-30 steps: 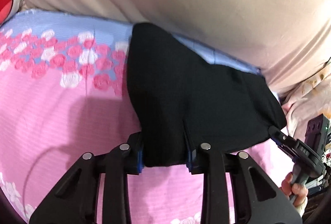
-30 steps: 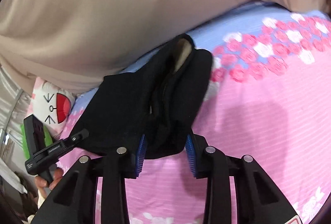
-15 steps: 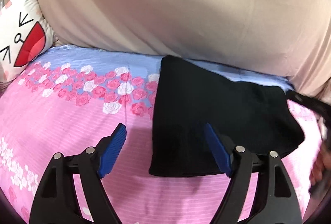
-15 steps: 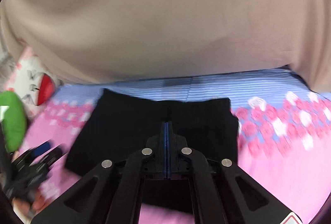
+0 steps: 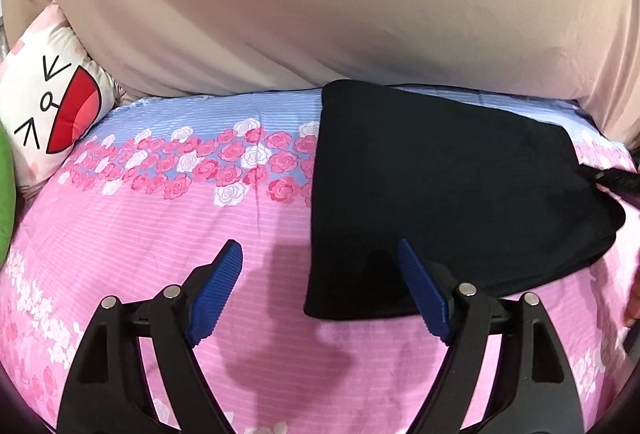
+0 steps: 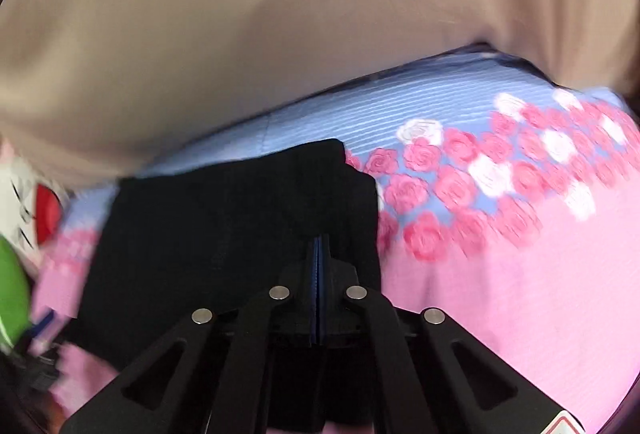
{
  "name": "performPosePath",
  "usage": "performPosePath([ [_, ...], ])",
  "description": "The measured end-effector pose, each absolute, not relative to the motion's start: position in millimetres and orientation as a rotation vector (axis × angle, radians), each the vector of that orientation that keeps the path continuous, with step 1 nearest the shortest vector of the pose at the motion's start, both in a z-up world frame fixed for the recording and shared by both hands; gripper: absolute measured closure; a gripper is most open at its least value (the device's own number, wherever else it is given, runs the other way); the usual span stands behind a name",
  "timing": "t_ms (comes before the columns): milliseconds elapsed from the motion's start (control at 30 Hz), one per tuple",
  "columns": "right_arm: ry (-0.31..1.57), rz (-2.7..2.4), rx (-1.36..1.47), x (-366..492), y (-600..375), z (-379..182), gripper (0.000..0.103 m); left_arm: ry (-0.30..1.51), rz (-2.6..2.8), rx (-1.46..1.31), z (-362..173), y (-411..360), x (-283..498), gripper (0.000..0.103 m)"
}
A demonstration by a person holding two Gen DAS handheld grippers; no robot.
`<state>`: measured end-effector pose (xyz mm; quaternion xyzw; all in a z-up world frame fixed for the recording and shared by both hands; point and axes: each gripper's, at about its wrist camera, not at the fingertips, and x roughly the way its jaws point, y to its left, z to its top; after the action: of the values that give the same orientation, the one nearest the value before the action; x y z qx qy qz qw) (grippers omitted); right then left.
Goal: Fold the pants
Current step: 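Open both tools and pull them back from the folded pants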
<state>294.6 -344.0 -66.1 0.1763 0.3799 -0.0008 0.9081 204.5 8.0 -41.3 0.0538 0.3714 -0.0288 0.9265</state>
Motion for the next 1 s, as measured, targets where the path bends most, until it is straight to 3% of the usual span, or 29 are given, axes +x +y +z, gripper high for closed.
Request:
performPosePath([
  [67, 0.724, 0.046, 0.336, 261, -336, -47, 0.093, 0.742, -0.048, 0.117, -38, 8, 197, 0.020],
  [200, 0.786, 0.007, 0.269, 239, -340, -77, 0.094, 0.753, -0.061, 0.104, -36, 6, 191, 0.020],
  [400, 0.687, -0.004, 0.320, 170, -334, -35, 0.090, 0.734, -0.071, 0.102, -28, 7, 165, 0.020],
  [600, 0.659, -0.032, 0.280, 120, -305, -39, 0.089, 0.704, -0.067, 0.099, -20, 10, 128, 0.020],
  [633, 0.656, -0.036, 0.278, 113, -303, -40, 0.087, 0.687, -0.067, 0.107, -18, 10, 118, 0.019],
  [733, 0.616, -0.072, 0.248, 88, -293, -50, 0.066, 0.625, -0.066, 0.134, -14, 13, 90, 0.013],
  [867, 0.545, -0.113, 0.157, 58, -273, -54, 0.064, 0.523, -0.061, 0.176, -18, 18, 57, 0.010],
  [1000, 0.548, -0.101, 0.127, 46, -256, -62, 0.052, 0.490, -0.046, 0.197, -31, 23, 41, 0.010],
])
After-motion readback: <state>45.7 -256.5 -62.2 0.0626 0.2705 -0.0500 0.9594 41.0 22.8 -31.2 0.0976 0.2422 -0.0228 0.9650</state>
